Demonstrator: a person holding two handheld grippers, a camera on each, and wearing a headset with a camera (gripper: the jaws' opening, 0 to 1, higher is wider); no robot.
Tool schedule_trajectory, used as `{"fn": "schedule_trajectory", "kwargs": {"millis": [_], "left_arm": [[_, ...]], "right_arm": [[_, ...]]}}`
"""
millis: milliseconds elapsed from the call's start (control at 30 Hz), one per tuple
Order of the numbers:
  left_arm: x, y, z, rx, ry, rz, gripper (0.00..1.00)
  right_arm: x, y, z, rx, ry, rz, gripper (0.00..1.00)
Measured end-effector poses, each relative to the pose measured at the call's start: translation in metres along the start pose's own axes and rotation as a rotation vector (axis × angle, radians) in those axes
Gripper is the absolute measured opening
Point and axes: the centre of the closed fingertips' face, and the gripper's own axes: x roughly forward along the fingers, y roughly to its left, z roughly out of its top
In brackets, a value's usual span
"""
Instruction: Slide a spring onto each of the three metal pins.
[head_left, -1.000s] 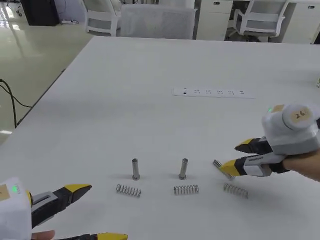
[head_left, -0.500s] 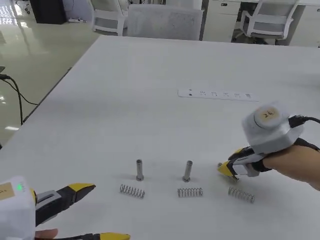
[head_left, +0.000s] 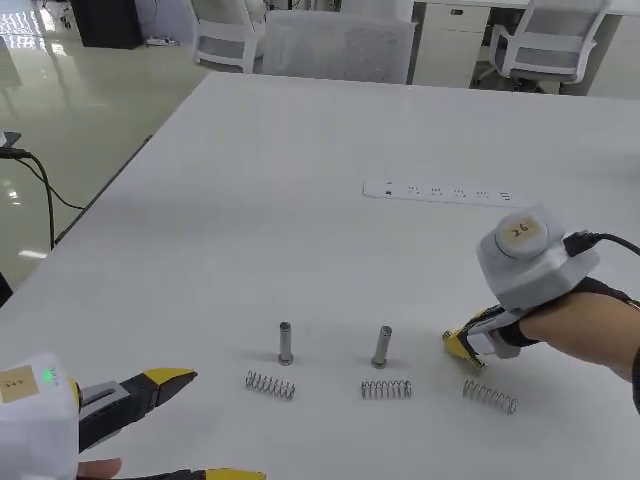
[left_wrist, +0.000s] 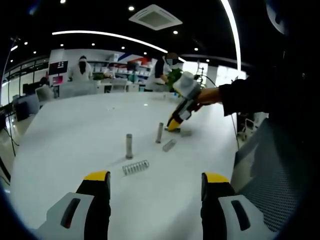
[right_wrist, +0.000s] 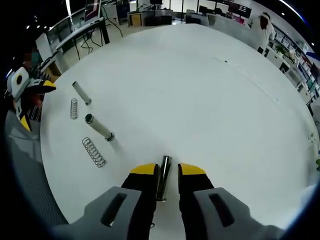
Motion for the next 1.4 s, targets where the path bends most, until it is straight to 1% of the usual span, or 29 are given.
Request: {"fn": "schedule_trajectory", "kwargs": {"millis": [133,167,233,367,433,567,767,867,1033,1100,1400], "left_arm": [[0.000,0.001,0.001,-0.001,-0.003,0.003,0.70],[0.000,0.001,0.001,-0.002,-0.004,0.004,0.70],[-0.001,0.001,0.001,-0.004,-0.006,0.004,0.70],[0.000,0.001,0.001,-0.003,-0.005,0.003,0.70],[0.000,0.001,0.001,-0.005,-0.006,0.003,0.70],[0.000,0.001,0.001,-0.005,-0.007,0.002,0.69],[-0.001,0.002,0.001,-0.005,-0.010,0.003,0.69],[0.000,0.001,0.001,-0.003,-0.007,0.002,0.69],[-0.001,0.002,0.002,-0.004,-0.008,0.004,0.69],[0.000,0.001,0.002,-0.003,-0.009,0.003,0.69],[-0.001,0.000,0.004,0.004,-0.012,0.001,0.69]], "right_arm": [[0.003,0.002,-0.004,-0.009,0.029,-0.003,0.12],[0.003,0.001,-0.002,-0.014,0.018,-0.003,0.12],[0.003,0.002,-0.002,-0.009,0.029,-0.002,0.11],[0.003,0.006,-0.002,-0.043,0.053,-0.004,0.08],[0.003,0.007,-0.002,-0.038,0.061,-0.002,0.06],[0.002,0.007,-0.003,-0.020,0.068,-0.004,0.06],[0.002,0.007,-0.002,0.000,0.076,-0.019,0.05],[0.002,0.007,-0.003,0.004,0.074,-0.021,0.05],[0.000,0.008,-0.004,0.015,0.067,-0.003,0.05],[-0.001,0.009,-0.004,0.013,0.065,-0.003,0.05],[-0.016,0.011,0.000,0.017,0.029,-0.012,0.05]]}}
